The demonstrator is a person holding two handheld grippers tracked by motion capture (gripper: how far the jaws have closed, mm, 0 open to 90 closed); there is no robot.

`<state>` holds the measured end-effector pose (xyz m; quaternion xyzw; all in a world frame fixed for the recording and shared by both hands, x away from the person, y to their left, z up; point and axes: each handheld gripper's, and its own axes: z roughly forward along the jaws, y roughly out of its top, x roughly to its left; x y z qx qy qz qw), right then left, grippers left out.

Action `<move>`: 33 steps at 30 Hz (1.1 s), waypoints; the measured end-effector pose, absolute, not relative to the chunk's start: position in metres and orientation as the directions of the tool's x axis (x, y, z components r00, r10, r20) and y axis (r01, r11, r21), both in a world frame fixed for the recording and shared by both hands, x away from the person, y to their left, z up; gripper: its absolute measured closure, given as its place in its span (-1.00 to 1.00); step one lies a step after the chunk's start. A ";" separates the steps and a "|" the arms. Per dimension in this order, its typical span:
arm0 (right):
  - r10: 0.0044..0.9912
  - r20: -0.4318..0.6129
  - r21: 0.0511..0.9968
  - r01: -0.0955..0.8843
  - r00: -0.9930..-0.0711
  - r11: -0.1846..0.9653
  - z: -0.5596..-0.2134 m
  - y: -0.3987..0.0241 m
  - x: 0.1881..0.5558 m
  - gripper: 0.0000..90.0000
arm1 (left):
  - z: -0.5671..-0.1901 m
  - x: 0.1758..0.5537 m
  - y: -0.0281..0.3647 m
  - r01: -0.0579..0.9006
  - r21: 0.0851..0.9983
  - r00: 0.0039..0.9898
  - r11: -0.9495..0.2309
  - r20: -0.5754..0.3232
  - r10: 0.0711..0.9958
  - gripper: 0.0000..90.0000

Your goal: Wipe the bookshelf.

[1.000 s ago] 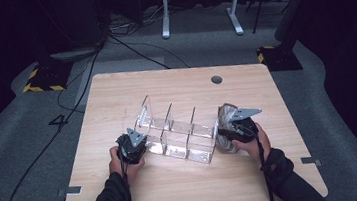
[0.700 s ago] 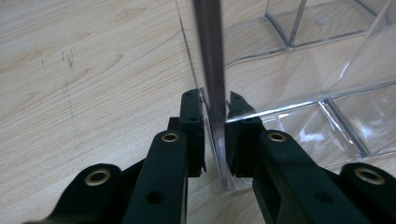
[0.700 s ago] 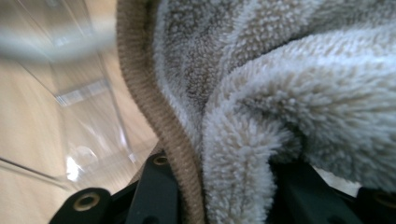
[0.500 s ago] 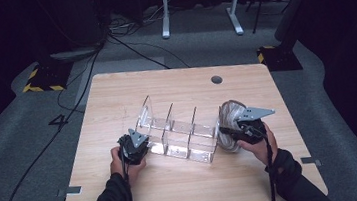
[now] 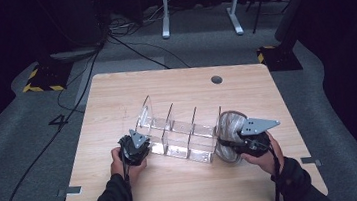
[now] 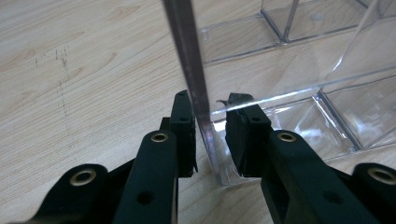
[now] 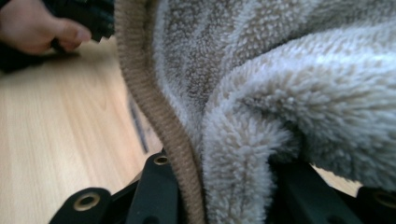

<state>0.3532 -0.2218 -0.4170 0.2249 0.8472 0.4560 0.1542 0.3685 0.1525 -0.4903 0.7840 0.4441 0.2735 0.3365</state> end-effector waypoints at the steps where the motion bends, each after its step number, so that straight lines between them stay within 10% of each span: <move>1: 0.509 -0.067 0.836 0.230 -0.858 0.498 -0.419 -0.221 0.350 0.60 | -0.490 0.368 0.152 0.514 0.769 0.457 -0.380 0.129 0.880 0.63; 15: 0.476 -0.026 0.732 0.308 -0.879 0.607 -0.475 -0.212 0.346 0.60 | -0.489 0.365 0.152 0.528 0.760 0.465 -0.380 0.115 0.878 0.25; 33: 0.581 -0.061 0.798 0.310 -0.811 0.517 -0.441 -0.271 0.337 0.60 | -0.485 0.333 0.191 0.506 0.722 0.575 -0.472 0.126 0.809 -0.37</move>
